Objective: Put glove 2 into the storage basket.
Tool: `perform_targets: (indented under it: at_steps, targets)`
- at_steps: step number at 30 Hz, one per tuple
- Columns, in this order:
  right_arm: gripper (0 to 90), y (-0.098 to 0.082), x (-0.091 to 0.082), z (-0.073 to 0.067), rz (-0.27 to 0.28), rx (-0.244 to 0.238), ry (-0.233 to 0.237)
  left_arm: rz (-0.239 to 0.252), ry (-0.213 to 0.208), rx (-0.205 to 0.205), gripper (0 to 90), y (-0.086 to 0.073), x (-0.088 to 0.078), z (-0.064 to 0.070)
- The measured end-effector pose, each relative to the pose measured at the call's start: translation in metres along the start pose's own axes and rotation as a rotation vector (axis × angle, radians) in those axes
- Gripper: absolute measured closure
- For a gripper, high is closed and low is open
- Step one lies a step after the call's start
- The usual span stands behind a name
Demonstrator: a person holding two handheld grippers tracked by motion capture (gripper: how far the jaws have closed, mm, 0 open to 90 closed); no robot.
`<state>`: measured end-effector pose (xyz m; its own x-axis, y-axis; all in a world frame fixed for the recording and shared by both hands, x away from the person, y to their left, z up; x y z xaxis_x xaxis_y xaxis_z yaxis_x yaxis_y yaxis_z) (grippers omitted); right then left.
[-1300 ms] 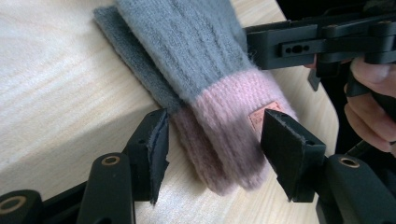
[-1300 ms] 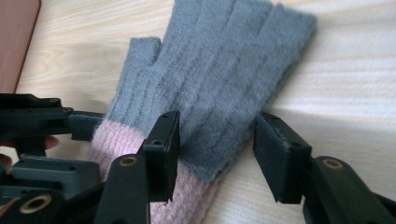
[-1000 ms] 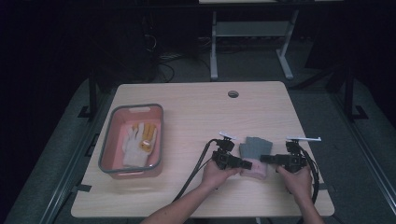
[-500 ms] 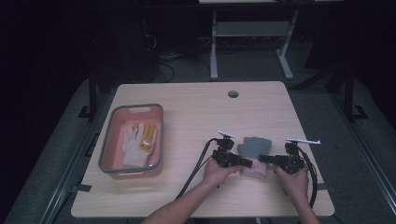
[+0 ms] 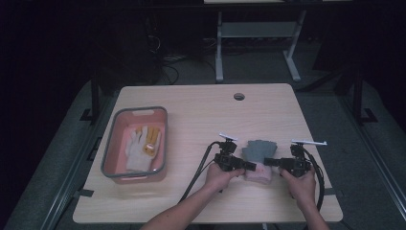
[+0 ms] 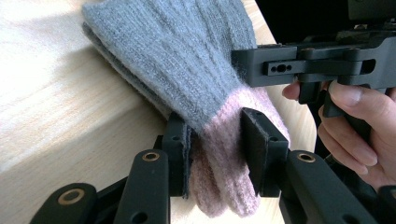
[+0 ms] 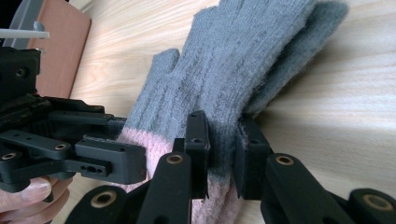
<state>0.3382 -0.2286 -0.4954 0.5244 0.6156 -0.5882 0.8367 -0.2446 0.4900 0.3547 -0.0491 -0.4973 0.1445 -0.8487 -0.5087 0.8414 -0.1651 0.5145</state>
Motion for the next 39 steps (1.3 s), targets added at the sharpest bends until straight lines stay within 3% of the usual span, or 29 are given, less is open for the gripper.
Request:
perform_targets:
  at_steps: [15, 39]
  targets:
    - [77.7, 0.007, -0.001, -0.022, 0.002, -0.036, 0.032, 0.025, -0.007, 0.024, 64.6, 0.004, -0.022, 0.004]
    - [77.7, 0.020, 0.010, -0.067, -0.009, -0.086, 0.108, 0.075, -0.002, 0.042, 65.1, 0.013, -0.074, 0.002]
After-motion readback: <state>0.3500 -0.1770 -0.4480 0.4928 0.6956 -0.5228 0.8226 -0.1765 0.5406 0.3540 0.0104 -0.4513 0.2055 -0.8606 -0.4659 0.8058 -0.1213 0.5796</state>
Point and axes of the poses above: each handheld gripper's, and its own axes: x roughly forward along the jaws, y roughly out of its top, z roughly to its right, the point moved 5 cm from there along x, roughly forward along the jaws, and after that the axes turned 6 degrees about z, right-handed, at the moved point
